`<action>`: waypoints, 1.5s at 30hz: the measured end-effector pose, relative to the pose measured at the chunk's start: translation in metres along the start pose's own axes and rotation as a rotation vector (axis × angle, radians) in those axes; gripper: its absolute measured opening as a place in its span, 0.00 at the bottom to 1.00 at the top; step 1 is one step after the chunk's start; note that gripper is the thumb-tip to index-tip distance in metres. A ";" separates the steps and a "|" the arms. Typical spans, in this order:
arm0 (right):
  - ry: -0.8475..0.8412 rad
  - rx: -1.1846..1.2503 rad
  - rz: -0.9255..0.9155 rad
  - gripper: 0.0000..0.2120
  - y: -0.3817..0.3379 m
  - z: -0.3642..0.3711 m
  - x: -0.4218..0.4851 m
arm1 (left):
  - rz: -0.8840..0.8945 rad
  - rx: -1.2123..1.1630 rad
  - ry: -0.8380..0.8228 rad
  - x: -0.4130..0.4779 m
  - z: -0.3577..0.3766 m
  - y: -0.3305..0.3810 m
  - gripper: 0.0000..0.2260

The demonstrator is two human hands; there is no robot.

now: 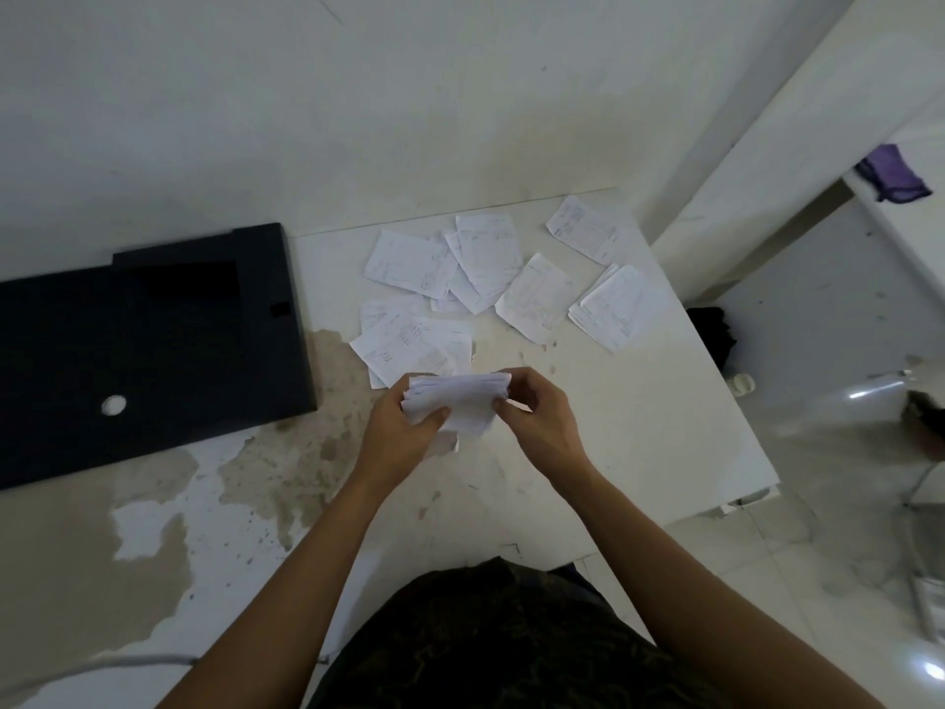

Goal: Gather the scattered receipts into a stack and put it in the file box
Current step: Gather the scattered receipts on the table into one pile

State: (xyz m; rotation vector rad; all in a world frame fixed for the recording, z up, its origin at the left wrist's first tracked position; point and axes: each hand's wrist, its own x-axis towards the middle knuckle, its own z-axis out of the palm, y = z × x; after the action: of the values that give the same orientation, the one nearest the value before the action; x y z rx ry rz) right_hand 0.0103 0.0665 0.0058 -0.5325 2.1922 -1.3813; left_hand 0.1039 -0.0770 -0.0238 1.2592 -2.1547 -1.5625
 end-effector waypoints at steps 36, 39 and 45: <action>-0.082 -0.028 0.508 0.15 0.006 0.093 0.119 | -0.064 0.223 -0.235 0.040 -0.047 -0.051 0.31; -0.079 0.000 0.557 0.17 0.000 0.103 0.126 | -0.106 0.220 -0.264 0.041 -0.048 -0.052 0.32; -0.017 -0.064 0.555 0.34 -0.002 0.122 0.130 | -0.096 0.200 -0.270 0.040 -0.052 -0.051 0.31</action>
State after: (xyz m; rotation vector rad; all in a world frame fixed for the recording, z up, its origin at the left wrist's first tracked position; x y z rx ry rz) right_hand -0.0212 -0.0950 -0.0624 0.0528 2.1487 -1.0033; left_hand 0.1364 -0.1456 -0.0571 1.2906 -2.5056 -1.6746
